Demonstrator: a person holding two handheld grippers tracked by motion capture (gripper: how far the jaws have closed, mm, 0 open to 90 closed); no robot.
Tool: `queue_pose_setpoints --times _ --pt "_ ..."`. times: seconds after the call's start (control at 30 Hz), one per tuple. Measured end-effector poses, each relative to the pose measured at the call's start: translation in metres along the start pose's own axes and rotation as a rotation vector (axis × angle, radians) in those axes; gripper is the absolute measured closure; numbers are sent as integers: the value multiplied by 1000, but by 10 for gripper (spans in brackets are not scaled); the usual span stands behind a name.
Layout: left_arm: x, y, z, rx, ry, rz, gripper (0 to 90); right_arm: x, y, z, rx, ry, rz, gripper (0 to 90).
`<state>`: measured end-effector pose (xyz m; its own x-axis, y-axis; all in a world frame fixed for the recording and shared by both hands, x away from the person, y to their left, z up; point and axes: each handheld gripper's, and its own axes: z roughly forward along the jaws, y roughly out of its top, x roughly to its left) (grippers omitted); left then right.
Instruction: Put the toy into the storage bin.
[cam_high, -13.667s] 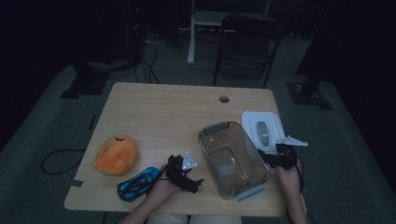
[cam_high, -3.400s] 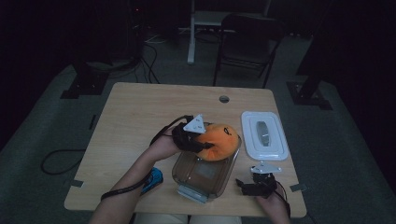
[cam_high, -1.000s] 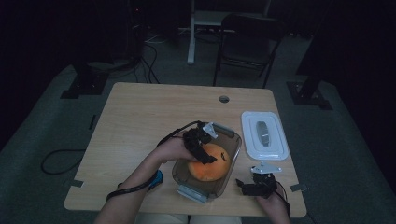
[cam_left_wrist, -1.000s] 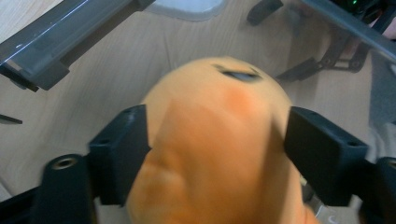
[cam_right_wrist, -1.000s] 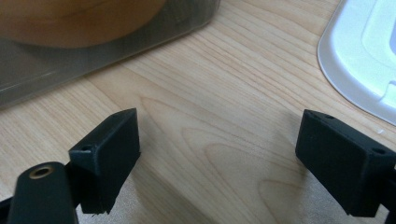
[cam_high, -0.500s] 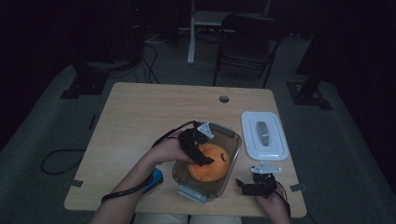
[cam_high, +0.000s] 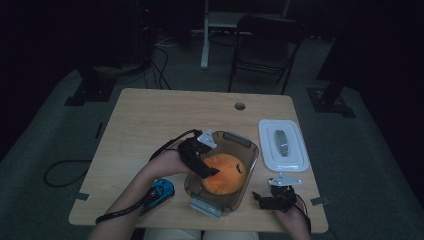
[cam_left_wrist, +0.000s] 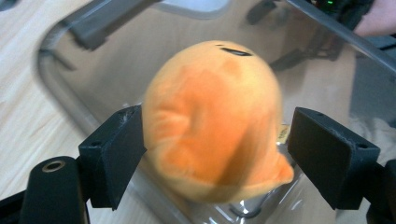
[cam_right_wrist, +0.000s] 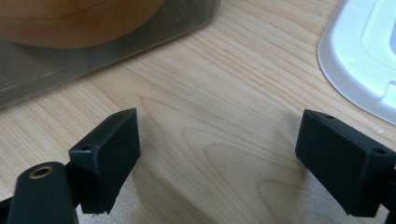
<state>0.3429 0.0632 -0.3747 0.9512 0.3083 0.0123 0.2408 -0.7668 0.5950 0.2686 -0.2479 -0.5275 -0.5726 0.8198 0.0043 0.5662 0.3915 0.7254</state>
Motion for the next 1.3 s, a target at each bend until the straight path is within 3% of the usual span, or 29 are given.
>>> queue_pose_setpoints --times 0.2,0.77,0.93,1.3 --pt "-1 -10 -15 -34 21 -26 196 0 0 0 0 0 0 133" --pt "4 -50 -45 -30 76 -75 197 0 0 0 0 0 0 133" --pt "6 -66 -52 -35 92 -101 196 0 0 0 0 0 0 133" --pt "6 -95 -58 -49 93 -118 196 0 0 0 0 0 -1 132"
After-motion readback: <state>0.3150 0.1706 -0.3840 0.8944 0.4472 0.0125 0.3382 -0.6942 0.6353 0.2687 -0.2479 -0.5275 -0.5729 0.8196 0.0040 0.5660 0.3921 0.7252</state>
